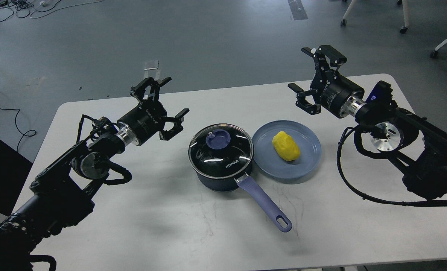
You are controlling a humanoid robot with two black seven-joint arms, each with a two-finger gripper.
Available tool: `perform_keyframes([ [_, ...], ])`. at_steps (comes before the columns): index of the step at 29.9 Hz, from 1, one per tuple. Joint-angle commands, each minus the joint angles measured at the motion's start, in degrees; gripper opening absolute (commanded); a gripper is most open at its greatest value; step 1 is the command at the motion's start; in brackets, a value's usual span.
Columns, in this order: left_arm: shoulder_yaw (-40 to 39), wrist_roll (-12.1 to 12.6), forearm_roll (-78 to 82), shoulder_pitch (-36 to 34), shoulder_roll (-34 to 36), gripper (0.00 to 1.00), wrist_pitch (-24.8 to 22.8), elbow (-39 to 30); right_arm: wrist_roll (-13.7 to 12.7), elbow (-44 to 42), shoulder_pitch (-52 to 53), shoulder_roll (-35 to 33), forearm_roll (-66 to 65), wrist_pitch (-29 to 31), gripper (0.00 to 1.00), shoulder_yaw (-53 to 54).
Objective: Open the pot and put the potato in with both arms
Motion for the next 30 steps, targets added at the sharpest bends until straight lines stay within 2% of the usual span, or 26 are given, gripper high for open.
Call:
perform_keyframes([
  [1,0.1,-0.1,0.0,0.0,0.1,0.98,0.0,-0.1,-0.1,-1.6,2.3,-0.1,0.0,-0.2,1.00,-1.2],
  [7,-0.8,-0.2,1.0,0.5,0.1,0.98,0.4,-0.8,-1.6,-1.8,3.4,0.0,-0.1,-0.6,1.00,-2.1],
  [30,0.2,0.2,1.4,0.0,0.6,0.98,3.5,-0.9,-1.7,-3.3,5.4,0.5,-0.2,-0.4,1.00,-4.9],
])
